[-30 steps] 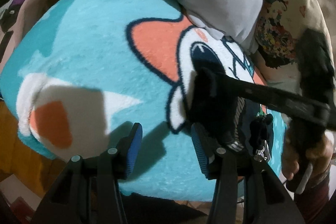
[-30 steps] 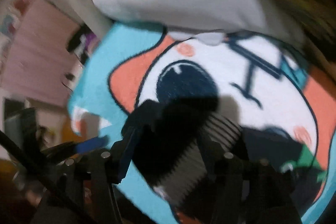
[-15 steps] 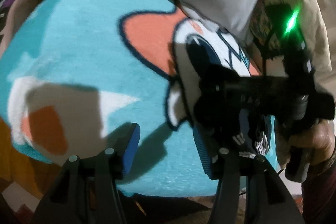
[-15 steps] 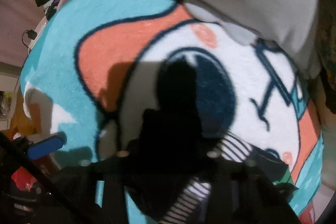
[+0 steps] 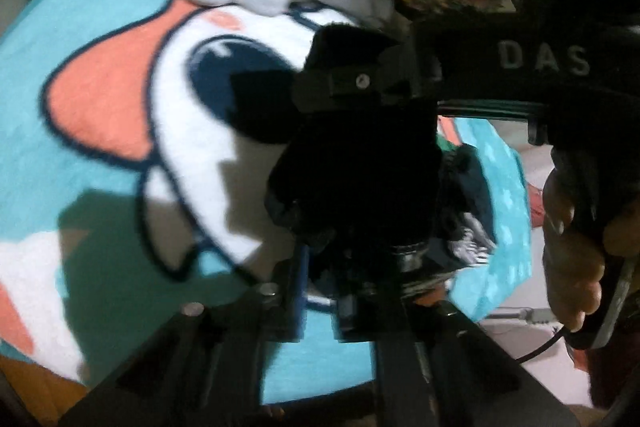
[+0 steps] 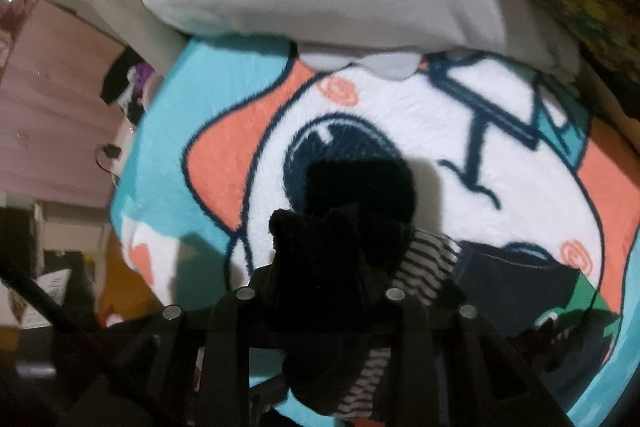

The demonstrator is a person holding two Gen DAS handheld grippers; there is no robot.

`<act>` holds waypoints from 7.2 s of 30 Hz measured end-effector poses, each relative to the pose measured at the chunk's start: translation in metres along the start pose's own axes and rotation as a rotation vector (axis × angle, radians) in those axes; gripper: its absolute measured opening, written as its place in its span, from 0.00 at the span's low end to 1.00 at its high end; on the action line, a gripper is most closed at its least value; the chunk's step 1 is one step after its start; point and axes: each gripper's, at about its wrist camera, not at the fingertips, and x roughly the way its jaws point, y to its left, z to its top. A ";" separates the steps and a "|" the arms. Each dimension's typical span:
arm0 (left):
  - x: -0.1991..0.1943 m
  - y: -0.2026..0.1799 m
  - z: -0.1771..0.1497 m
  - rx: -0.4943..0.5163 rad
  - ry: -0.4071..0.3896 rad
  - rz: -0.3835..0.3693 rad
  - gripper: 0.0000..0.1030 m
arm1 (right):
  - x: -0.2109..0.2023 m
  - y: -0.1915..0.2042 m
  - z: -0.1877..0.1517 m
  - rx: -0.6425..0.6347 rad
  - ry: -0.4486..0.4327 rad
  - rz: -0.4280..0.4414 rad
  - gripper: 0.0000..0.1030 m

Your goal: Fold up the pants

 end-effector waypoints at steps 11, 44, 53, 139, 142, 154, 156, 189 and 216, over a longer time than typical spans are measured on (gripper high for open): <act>0.001 -0.104 0.017 0.210 0.007 -0.054 0.08 | -0.079 -0.083 -0.041 0.226 -0.230 0.160 0.28; 0.090 -0.124 0.004 0.225 0.173 0.211 0.41 | -0.077 -0.240 -0.160 0.657 -0.425 0.320 0.37; 0.040 -0.095 0.035 0.064 0.073 0.069 0.50 | -0.120 -0.248 -0.186 0.616 -0.524 0.250 0.62; 0.055 -0.058 0.050 0.164 0.114 0.226 0.60 | -0.055 -0.150 -0.108 0.502 -0.346 0.039 0.38; 0.027 -0.064 0.059 0.173 0.054 0.197 0.60 | -0.079 -0.149 -0.110 0.493 -0.412 0.031 0.38; 0.057 -0.054 0.125 0.095 0.021 0.203 0.60 | -0.077 -0.163 -0.056 0.471 -0.447 0.136 0.38; 0.070 -0.051 0.126 0.087 0.042 0.211 0.60 | -0.061 -0.172 -0.052 0.507 -0.420 0.143 0.38; 0.057 -0.052 0.076 0.130 0.074 0.245 0.65 | -0.040 -0.176 -0.134 0.655 -0.366 0.152 0.45; 0.025 -0.071 0.039 0.249 0.003 0.419 0.66 | -0.060 -0.134 -0.141 0.545 -0.389 -0.185 0.54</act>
